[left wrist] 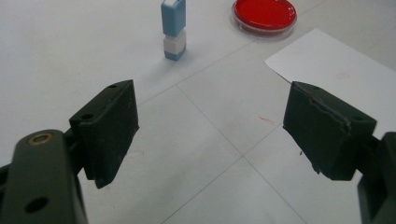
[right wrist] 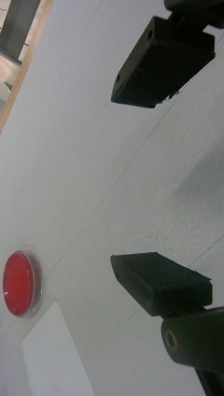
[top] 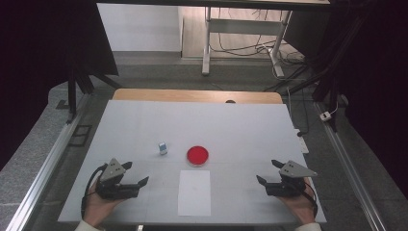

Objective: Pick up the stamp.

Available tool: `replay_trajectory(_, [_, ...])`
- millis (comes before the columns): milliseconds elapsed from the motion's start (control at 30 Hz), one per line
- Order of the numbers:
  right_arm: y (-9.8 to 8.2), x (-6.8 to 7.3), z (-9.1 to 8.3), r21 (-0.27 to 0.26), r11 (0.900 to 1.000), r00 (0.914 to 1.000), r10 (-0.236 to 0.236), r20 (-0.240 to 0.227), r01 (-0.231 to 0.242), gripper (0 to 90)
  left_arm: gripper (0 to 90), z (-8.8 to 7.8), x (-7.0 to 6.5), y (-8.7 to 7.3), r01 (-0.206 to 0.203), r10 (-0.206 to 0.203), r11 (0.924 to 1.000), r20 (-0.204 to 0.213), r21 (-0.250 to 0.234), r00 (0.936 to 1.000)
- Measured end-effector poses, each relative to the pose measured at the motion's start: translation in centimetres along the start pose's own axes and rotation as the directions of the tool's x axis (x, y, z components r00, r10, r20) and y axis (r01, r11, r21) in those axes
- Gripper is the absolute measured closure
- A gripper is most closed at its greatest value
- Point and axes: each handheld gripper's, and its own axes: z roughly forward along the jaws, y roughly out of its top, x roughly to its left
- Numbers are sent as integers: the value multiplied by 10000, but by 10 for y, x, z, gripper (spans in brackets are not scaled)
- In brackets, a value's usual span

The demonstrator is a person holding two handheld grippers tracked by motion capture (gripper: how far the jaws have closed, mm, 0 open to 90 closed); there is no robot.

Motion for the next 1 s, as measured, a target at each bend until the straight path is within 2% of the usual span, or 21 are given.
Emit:
replay_trajectory(333, [-1, 0, 1, -38, 10000, 10000, -3, -24, 3, 205, 178, 1, 1, 0, -108, 108, 9999, 157, 2, 9998])
replay_trajectory(633, [0, 4, 2, -125, 9999, 9999, -95, -104, 94, 250, 180, 0, 4, -1, 15, -15, 10000, 252, 10, 9997])
replay_trajectory(1000, [-1, 5, 0, -225, 9997, 9997, -75, -211, 70, 263, 191, -3, 1, 0, 11, -12, 10000, 186, 39, 9998])
